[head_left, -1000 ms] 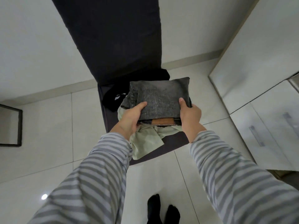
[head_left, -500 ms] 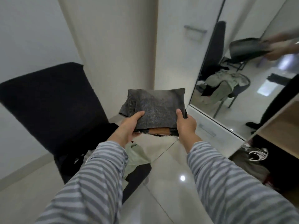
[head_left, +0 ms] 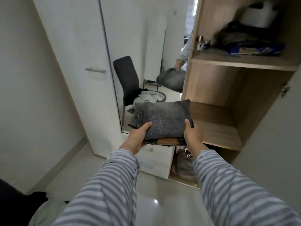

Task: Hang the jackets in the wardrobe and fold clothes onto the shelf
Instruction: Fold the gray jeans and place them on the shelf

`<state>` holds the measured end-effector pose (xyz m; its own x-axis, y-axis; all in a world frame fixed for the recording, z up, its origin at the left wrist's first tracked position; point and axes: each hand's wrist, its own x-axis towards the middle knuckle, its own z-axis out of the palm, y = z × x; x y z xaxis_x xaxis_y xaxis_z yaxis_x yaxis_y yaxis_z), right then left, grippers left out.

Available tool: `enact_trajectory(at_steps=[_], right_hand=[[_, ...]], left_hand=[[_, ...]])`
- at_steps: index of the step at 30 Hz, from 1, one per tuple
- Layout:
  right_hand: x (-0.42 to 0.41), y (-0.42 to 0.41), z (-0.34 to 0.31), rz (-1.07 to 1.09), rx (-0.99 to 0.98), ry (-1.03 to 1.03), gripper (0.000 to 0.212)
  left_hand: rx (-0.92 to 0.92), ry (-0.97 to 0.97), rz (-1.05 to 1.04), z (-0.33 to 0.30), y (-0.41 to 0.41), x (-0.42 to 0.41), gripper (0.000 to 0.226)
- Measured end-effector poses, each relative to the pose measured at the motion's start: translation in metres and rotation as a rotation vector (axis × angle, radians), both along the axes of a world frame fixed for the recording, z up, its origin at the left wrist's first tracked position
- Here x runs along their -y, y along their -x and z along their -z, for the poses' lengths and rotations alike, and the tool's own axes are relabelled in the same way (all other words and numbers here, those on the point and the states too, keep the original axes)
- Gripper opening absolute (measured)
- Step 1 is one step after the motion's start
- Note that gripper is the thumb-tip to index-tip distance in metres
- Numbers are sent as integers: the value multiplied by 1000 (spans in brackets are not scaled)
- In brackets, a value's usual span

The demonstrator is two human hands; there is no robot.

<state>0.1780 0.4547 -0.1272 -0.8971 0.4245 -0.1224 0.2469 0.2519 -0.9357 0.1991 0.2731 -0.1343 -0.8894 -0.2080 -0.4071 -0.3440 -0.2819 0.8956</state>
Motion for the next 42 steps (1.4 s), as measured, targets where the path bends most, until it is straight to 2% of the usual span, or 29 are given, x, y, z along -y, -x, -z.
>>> enact_trajectory(at_steps=[5,8,13,15,18,24,27,30,35,38,40,42], right_hand=[[-84,23,-3,150,-19,3,46],[-126,32,-2,223,-6,-27,46],[-177,58,21,307,64,-26,51],[-192,71,33,334,110,-24,54],[-208,97,52,353,159,-11,54],[-227,166,98,424,223,-32,52],[-237,203,133,426,254,-17,51],[-250,240,176,426,304,-57,53],[-274,297,245,427,290,-135,51],[-279,324,263,407,298,-153,49],[-272,340,270,357,346,-140,48],[-265,350,268,247,410,-114,49]], left_hand=[[-14,8,149,-6,47,-85,45],[-18,-16,199,-2,72,-126,45],[-6,-10,230,28,110,-177,82],[-4,13,256,39,127,-192,88],[4,61,289,50,159,-209,71],[-62,181,358,93,238,-235,59],[-55,274,376,125,274,-245,62],[-56,345,384,164,313,-257,75],[-80,575,376,235,376,-281,52],[-131,645,281,257,405,-293,50],[-189,783,219,265,416,-297,58],[-187,1080,263,259,422,-299,67]])
